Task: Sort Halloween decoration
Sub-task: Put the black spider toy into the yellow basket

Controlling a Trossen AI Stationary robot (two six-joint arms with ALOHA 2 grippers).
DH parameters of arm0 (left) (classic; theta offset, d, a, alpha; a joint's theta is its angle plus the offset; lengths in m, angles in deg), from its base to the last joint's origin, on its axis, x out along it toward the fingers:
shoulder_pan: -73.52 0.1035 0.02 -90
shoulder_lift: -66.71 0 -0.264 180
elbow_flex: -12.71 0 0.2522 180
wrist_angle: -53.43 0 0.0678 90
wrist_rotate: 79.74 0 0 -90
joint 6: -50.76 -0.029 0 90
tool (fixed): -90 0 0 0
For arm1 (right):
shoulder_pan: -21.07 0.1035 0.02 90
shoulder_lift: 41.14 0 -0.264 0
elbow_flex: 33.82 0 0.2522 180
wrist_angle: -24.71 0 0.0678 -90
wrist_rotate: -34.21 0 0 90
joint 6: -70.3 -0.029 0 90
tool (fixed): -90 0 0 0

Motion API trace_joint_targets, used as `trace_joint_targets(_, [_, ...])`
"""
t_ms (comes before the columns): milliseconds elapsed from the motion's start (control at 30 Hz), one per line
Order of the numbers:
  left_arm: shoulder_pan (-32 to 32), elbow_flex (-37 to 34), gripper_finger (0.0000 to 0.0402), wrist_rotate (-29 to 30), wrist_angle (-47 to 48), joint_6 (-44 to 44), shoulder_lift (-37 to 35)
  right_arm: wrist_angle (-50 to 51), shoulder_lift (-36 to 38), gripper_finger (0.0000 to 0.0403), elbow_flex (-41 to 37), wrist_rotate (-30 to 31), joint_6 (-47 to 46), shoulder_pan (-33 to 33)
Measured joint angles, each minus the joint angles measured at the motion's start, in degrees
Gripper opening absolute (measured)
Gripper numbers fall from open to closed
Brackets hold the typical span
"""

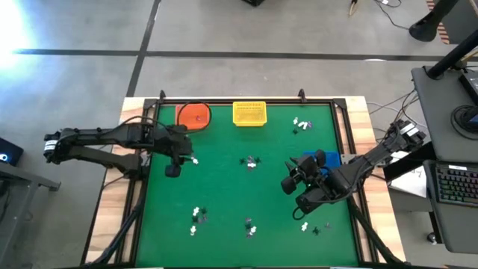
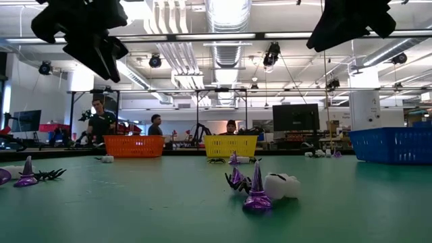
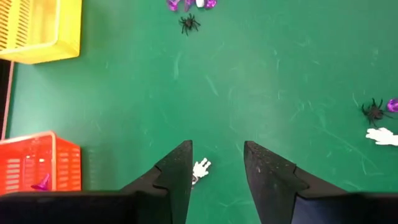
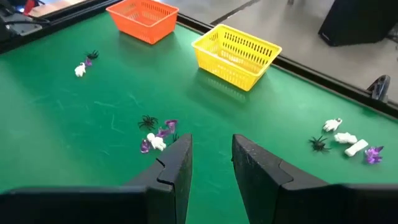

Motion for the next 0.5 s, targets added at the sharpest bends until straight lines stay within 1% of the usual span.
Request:
trace_joint_targets(267, [0.07,-0.02,0.0128,0.34,-0.07,2.49,5.41,0.42,0.84,0.0107,-0.02,0.01,9.62,-1.55])
trace_joint_targets(400, [0.07,-0.02,0.0128,4.32,-2.77,4.43,9.06,0.52,0.84,0.0107,-0.02,0.02,16.13,-3.31])
trace_joint_targets(500, [0.07,-0.04,0.0128,4.94,-6.25,4.96,11.95,0.54,1.22,0.0107,-0.02,-0.04,20.24,-4.87])
